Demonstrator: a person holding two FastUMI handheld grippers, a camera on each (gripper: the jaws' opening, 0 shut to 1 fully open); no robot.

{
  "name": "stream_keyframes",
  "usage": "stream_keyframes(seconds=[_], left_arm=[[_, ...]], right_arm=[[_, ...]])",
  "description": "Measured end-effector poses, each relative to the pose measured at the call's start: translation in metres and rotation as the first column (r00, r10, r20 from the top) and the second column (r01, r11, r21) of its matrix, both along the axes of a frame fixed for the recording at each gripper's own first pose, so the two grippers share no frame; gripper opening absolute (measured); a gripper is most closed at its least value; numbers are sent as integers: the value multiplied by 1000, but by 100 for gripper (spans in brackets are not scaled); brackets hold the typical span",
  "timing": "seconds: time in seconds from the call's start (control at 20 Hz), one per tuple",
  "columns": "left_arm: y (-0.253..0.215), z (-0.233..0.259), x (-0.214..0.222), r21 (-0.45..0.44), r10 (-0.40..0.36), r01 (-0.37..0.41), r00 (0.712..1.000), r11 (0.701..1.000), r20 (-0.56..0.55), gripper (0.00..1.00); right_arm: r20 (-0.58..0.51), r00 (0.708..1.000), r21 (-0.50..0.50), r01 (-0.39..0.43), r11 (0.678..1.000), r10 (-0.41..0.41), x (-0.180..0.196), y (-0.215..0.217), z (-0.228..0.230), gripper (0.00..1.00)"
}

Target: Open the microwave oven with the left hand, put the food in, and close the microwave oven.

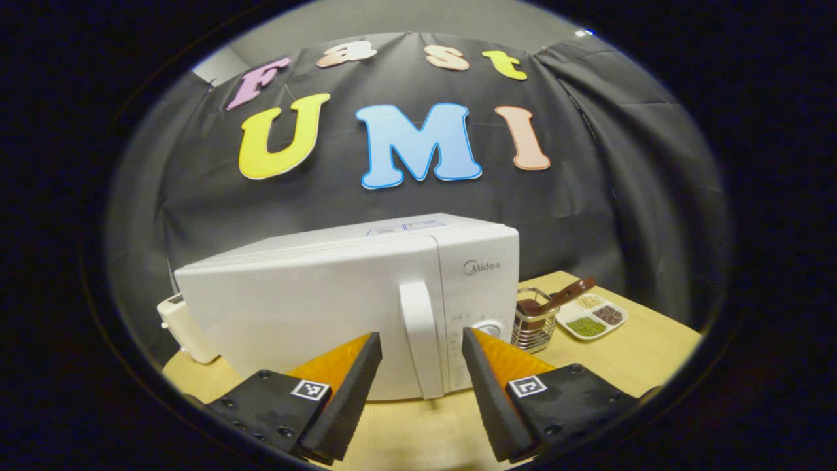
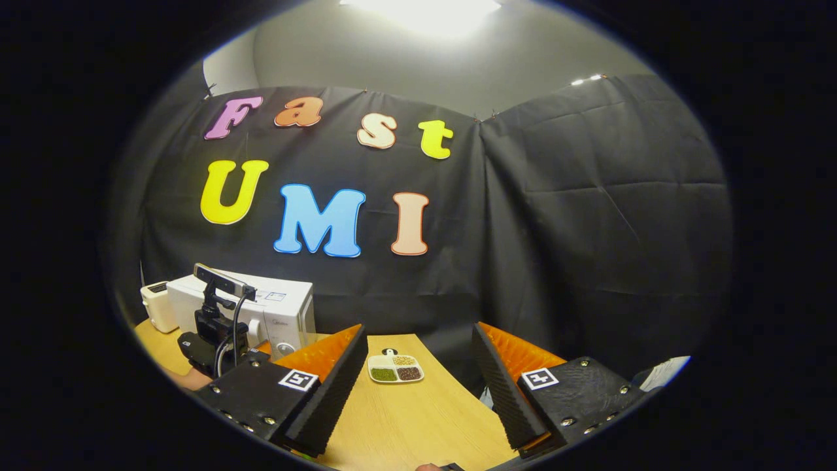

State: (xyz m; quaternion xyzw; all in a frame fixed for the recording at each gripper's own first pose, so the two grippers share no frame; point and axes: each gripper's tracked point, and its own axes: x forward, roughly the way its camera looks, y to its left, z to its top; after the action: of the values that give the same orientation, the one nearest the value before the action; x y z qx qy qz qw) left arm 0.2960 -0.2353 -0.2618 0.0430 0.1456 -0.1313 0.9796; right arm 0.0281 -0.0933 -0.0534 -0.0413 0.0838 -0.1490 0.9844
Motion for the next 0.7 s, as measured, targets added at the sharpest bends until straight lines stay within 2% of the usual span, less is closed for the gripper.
stream_keyframes(seconds=[0.2,0.25,0.3,0.35,0.55,0.7], left_arm=[[-1,-4,7,-3,18,-18,1000,1000,5,53],[-1,-4,9,-9,17,-17,1000,1000,-1,36],[-4,-3,11,-21,11,-11,1000,1000,-3,46],[-5,-4,12,-19,11,-11,1000,1000,-10,37],[-6,-6,14,-9,0,0,1000,1000,-24,36],[-4,-4,11,-10,2,-2,999,1000,-41,29]], right_arm=[[-17,1000,-17,-1,1000,0,-5,-2,-1,97],[-17,1000,-18,-3,1000,3,-5,-2,-1,97],[-17,1000,-19,-7,1000,7,-6,-1,-1,97],[-19,1000,-21,-13,1000,13,-7,1,-1,97],[-21,999,-34,-42,999,41,-11,4,0,97],[-25,999,-26,-47,999,46,-14,2,-2,97]])
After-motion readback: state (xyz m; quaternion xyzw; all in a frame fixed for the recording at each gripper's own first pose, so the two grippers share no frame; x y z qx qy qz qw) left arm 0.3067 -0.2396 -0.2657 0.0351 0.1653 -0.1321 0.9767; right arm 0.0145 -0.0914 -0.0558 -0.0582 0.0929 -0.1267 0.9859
